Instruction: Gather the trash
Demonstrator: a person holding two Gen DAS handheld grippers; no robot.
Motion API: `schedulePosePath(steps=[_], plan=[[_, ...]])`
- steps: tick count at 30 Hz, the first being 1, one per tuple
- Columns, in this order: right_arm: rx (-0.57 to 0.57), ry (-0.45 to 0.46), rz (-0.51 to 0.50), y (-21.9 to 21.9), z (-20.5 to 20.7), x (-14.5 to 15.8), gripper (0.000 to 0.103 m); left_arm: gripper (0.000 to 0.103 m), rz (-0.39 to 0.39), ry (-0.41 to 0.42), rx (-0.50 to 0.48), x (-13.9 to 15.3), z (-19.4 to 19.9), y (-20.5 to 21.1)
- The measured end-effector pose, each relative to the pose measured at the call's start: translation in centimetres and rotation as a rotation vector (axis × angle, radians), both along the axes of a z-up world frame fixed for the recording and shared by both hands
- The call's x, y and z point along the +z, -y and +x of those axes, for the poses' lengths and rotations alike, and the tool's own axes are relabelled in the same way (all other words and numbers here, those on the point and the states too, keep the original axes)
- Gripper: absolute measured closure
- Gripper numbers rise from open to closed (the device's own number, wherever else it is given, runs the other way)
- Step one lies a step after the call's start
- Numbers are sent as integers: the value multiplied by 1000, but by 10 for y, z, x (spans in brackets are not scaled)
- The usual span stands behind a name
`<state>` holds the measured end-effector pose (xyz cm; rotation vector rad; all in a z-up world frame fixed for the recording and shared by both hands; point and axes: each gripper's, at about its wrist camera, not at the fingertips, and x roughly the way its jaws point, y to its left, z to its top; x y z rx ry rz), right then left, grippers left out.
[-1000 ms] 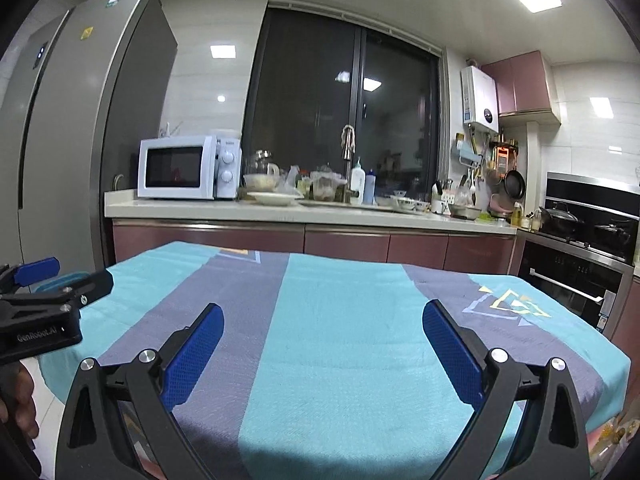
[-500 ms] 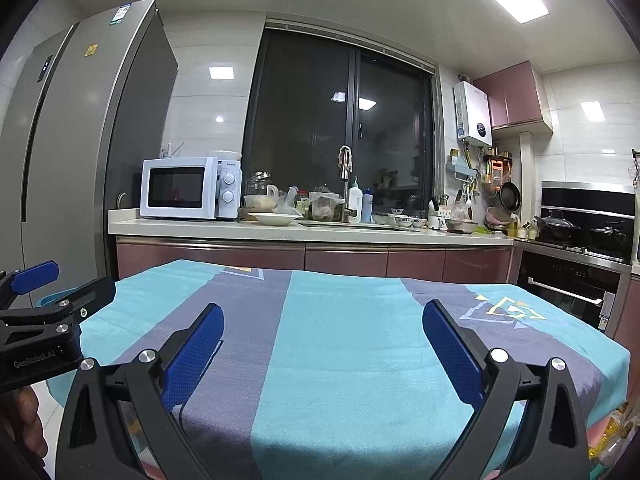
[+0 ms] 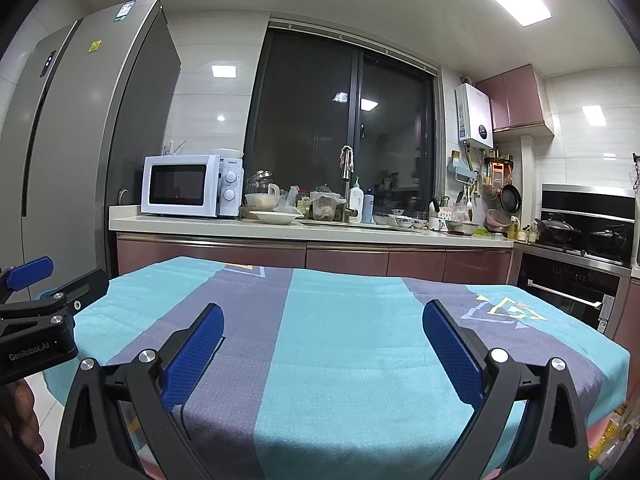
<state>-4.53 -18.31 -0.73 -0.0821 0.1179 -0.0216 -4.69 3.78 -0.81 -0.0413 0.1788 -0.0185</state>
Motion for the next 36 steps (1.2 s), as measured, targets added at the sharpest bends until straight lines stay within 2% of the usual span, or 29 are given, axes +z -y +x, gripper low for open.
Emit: schedulePosePath(steps=[36], plan=[[-12,1,2,2,-1,-2,7,6,6,-3,-40,0,11,-6]])
